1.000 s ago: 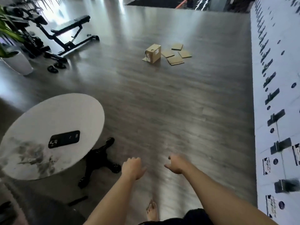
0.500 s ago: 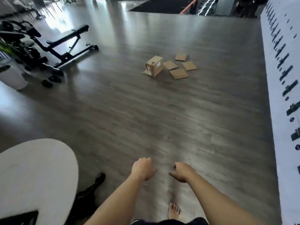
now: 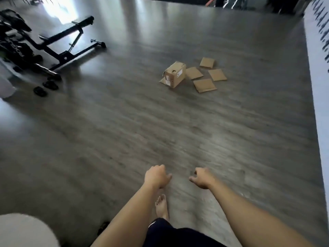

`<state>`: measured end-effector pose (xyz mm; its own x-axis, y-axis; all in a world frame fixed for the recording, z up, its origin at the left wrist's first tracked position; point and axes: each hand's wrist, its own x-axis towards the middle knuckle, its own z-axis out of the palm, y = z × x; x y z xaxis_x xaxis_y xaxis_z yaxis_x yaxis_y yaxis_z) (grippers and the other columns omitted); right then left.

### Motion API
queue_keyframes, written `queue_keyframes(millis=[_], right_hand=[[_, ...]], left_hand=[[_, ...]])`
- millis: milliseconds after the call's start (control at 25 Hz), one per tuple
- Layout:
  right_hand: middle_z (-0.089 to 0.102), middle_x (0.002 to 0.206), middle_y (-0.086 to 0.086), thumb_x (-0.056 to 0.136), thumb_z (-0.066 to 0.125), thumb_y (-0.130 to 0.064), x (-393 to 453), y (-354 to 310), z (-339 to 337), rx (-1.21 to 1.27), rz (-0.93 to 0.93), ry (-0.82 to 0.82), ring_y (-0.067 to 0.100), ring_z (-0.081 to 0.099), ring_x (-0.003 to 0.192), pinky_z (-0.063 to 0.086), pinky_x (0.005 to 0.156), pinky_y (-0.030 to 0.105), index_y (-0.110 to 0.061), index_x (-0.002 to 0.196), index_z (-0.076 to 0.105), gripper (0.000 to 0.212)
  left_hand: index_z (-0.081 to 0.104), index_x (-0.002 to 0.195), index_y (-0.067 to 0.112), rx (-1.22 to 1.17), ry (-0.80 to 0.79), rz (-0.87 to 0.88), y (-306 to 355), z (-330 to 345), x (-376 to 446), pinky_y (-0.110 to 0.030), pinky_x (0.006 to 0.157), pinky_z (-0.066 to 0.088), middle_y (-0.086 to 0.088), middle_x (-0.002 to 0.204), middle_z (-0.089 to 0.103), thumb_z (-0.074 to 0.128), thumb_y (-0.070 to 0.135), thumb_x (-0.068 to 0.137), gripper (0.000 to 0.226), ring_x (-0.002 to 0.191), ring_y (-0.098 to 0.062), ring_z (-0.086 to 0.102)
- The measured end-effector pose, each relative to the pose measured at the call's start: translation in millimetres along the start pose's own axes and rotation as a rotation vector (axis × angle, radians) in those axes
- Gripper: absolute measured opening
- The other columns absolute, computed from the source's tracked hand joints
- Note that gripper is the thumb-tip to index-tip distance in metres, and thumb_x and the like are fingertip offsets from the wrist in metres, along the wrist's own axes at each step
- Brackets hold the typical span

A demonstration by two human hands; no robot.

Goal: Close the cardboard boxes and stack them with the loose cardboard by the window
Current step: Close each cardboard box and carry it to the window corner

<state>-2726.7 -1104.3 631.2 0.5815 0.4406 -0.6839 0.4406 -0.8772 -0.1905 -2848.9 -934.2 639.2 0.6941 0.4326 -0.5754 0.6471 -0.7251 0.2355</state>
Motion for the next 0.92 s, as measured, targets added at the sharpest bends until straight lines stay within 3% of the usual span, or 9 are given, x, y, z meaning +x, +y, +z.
queue_keyframes(millis=[160, 400, 920], right_hand=[[0.059, 0.133, 0.012, 0.094, 0.053, -0.053, 70.5, -32.8, -80.8, 0.052, 0.046, 0.041, 0.030, 0.058, 0.118, 0.049, 0.094, 0.037, -0.014, 0.129, 0.056, 0.053], [0.059, 0.136, 0.010, 0.092, 0.053, -0.055, 170.5, -41.6, -166.4, 0.027, 0.099, 0.009, 0.029, 0.057, 0.121, 0.049, 0.096, 0.037, -0.016, 0.132, 0.056, 0.056], [0.058, 0.136, 0.013, 0.095, 0.054, -0.053, 418.9, -35.7, -405.0, -0.021, -0.013, 0.018, 0.030, 0.056, 0.124, 0.048, 0.098, 0.035, -0.012, 0.132, 0.057, 0.055]], left_hand=[[0.053, 0.136, 0.012, 0.024, -0.028, 0.007, -13.9, -68.9, 93.4, -0.040, 0.105, 0.044, -0.009, 0.136, 0.058, 0.048, 0.053, 0.097, 0.057, 0.128, -0.029, 0.051], [0.054, 0.134, 0.014, 0.032, -0.030, 0.069, 20.3, -142.8, 213.6, -0.039, 0.104, 0.045, -0.009, 0.134, 0.059, 0.049, 0.051, 0.095, 0.054, 0.127, -0.028, 0.052], [0.054, 0.135, 0.012, -0.055, 0.042, -0.033, 116.4, -327.3, 464.7, -0.039, 0.105, 0.044, -0.010, 0.135, 0.058, 0.050, 0.053, 0.095, 0.057, 0.128, -0.029, 0.051]])
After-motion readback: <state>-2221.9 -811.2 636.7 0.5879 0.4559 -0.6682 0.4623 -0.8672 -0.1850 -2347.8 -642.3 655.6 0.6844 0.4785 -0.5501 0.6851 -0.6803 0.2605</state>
